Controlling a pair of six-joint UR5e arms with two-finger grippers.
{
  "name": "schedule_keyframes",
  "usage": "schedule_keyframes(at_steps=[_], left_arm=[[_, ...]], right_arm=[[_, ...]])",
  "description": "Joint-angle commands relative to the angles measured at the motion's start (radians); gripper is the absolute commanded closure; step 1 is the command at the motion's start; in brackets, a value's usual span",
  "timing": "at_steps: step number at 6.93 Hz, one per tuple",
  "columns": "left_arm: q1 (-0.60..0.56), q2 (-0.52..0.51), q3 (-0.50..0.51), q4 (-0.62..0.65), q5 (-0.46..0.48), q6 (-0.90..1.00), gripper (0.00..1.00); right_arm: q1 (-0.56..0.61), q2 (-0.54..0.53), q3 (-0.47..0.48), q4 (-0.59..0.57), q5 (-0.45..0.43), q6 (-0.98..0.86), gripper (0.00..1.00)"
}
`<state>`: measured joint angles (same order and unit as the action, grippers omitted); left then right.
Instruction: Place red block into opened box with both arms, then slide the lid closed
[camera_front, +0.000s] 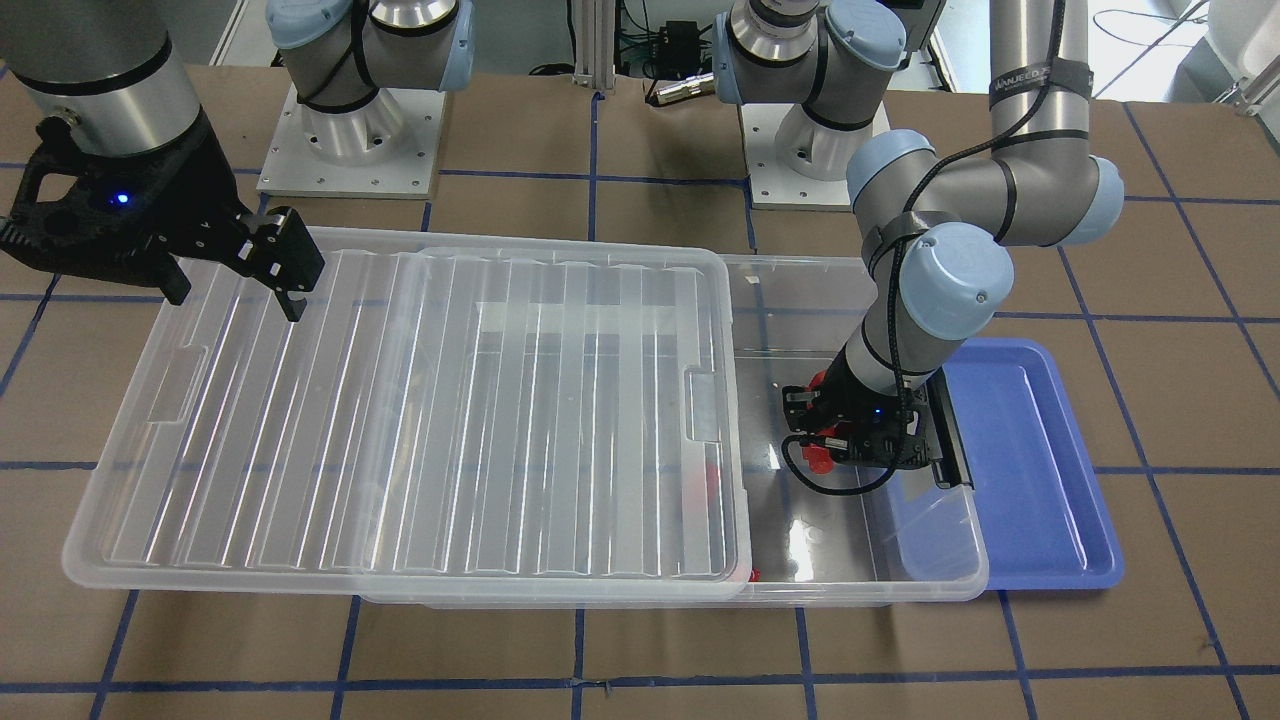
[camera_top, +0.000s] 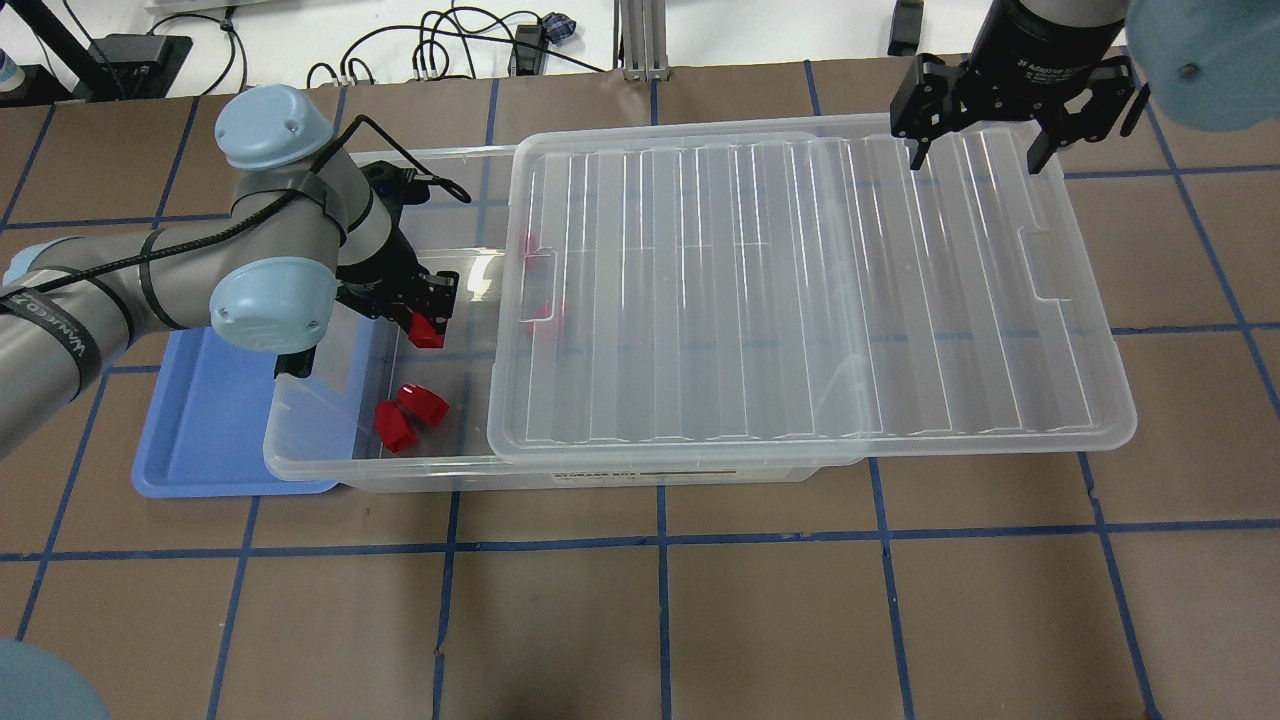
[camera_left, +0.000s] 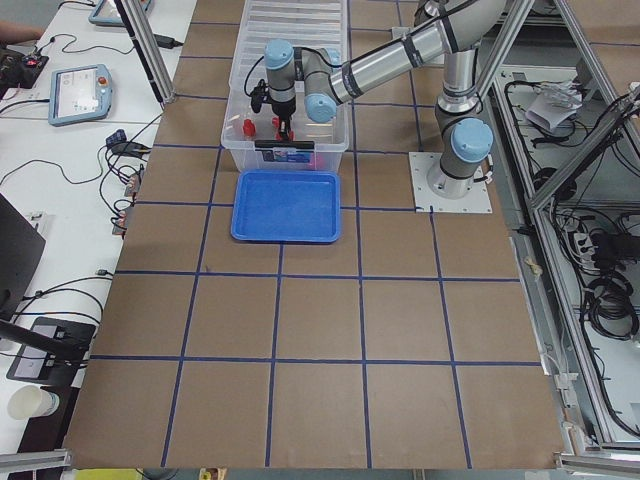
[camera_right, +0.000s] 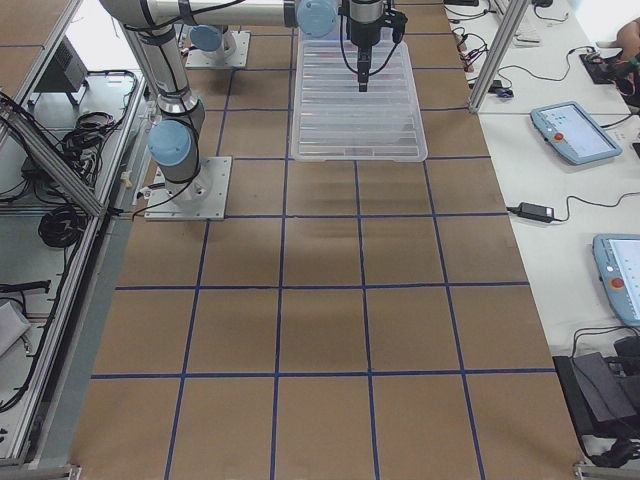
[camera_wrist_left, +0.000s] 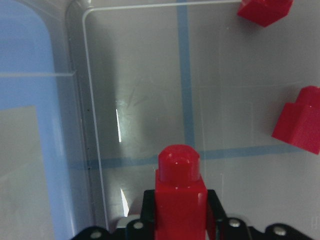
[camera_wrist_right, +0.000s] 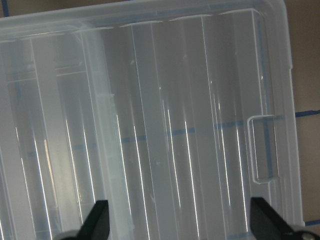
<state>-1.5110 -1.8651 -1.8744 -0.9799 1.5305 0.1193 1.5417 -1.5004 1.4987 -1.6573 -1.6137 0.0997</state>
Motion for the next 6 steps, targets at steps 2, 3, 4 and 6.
schedule_keyframes(at_steps=[2,3,4,6], left_arm=[[0.0,-0.034,-0.02,0.07,-0.001,-0.009,0.75],[0.0,-0.034,-0.005,0.067,0.0,-0.004,0.3],[0.0,-0.028,0.02,0.061,0.002,-0.007,0.08],[-0.011,0.02,0.111,-0.075,0.002,-0.006,0.0]], right_arm=[[-0.029,0.006,0.002,-0.001,-0.012,-0.037,0.0],[-0.096,0.005,0.002,-0.001,-0.015,-0.075,0.0],[-0.197,0.005,0.002,0.001,-0.015,-0.165,0.0],[-0.335,0.014,0.056,-0.028,-0.018,-0.387,0.0]])
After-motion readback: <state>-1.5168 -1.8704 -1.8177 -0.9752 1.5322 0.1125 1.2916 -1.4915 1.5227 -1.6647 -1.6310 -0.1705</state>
